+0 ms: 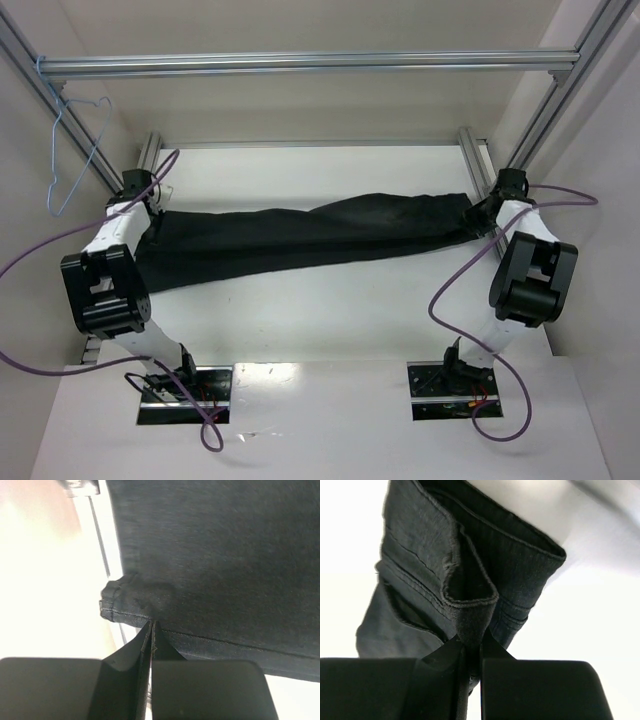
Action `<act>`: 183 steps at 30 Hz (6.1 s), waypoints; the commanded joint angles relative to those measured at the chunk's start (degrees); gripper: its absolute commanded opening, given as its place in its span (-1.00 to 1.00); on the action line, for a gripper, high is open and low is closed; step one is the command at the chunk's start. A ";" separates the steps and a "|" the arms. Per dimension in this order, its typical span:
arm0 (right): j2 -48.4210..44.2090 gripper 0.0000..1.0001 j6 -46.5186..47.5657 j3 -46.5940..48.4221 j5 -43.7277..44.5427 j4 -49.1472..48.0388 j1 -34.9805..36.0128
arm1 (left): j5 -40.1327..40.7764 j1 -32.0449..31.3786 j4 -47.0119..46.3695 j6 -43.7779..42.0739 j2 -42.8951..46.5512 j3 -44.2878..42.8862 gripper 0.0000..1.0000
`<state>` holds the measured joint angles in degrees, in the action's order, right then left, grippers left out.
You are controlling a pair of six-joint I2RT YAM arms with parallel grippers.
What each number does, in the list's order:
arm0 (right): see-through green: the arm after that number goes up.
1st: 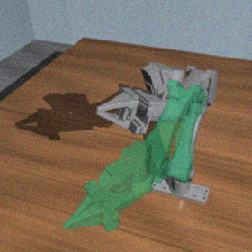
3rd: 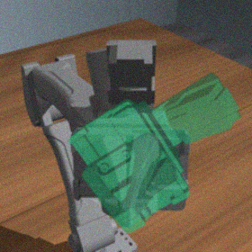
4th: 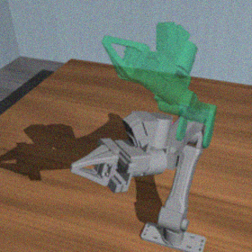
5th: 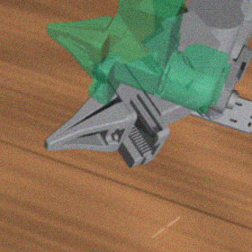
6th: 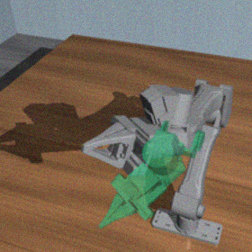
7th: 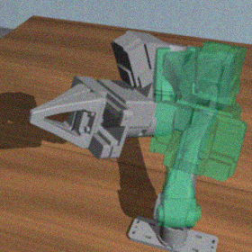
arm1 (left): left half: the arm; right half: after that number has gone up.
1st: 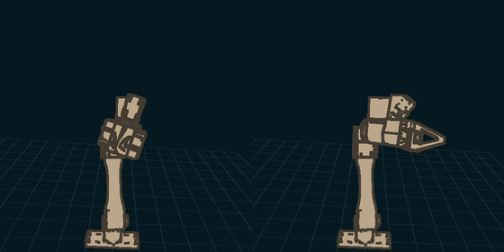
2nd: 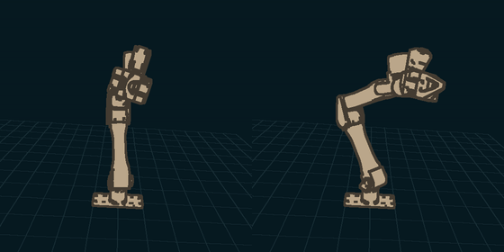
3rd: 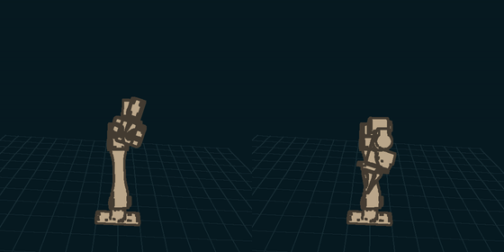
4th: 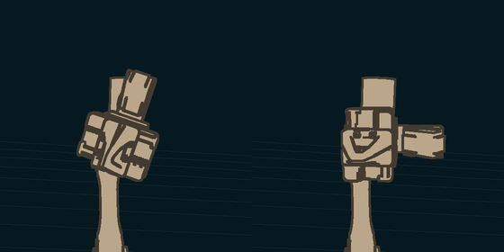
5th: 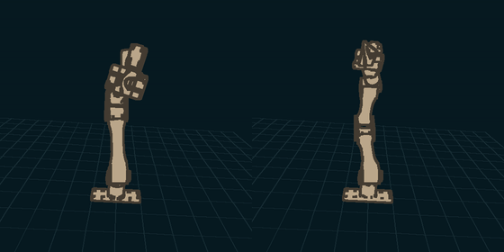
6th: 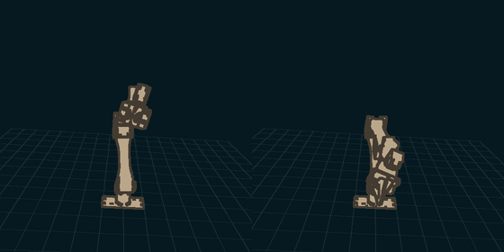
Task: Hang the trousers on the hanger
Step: Fold the trousers
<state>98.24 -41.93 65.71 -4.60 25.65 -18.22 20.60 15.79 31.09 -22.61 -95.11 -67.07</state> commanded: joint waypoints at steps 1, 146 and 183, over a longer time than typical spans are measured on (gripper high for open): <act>-5.59 -0.99 2.99 1.35 0.56 -3.06 -3.40 | 2.60 1.70 -0.25 -3.13 5.28 -3.33 -0.97; 1.52 -0.02 -1.57 -13.15 -2.43 -15.54 -2.96 | 1.55 -2.96 -8.58 -1.38 -9.39 -7.19 0.27; 3.28 -0.21 0.62 -12.63 -2.43 -16.60 -2.96 | 5.42 -3.49 -14.48 5.73 -12.48 -5.53 -0.31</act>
<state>99.92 -42.94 53.89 -8.86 10.44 -21.21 24.93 11.90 18.20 -18.85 -112.97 -73.23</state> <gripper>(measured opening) 0.403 0.282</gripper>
